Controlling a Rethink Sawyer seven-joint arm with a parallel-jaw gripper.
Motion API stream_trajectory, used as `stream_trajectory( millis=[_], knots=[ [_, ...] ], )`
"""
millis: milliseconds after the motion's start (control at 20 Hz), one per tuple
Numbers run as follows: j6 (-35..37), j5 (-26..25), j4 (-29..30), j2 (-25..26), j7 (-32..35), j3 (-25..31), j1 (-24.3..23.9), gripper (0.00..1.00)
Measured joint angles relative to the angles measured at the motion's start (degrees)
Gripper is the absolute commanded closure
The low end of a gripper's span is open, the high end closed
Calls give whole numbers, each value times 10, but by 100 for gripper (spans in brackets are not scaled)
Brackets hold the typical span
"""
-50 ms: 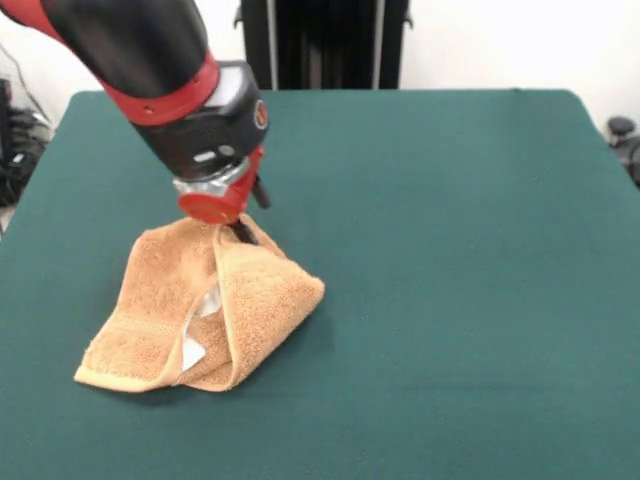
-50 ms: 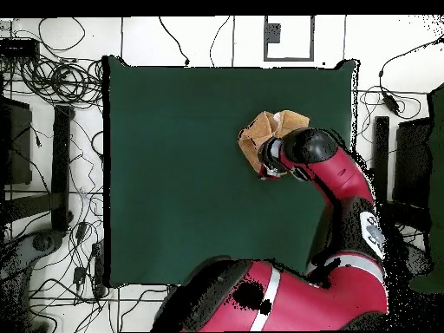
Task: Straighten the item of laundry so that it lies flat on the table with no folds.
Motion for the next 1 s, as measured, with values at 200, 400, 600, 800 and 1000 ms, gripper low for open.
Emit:
stream_trajectory(
  millis=[200, 400, 600, 800, 1000],
  knots=[
    [-43, -105, -28, 12, 0, -35, 11, 0],
    [-116, -191, -48, 22, 0, -61, 25, 0],
    [-199, -265, -67, 33, 0, -82, 37, 0],
    [-263, -319, -89, 44, 0, -96, 38, 0],
    [-281, -346, -106, 47, 0, -98, 34, 0]
  ],
)
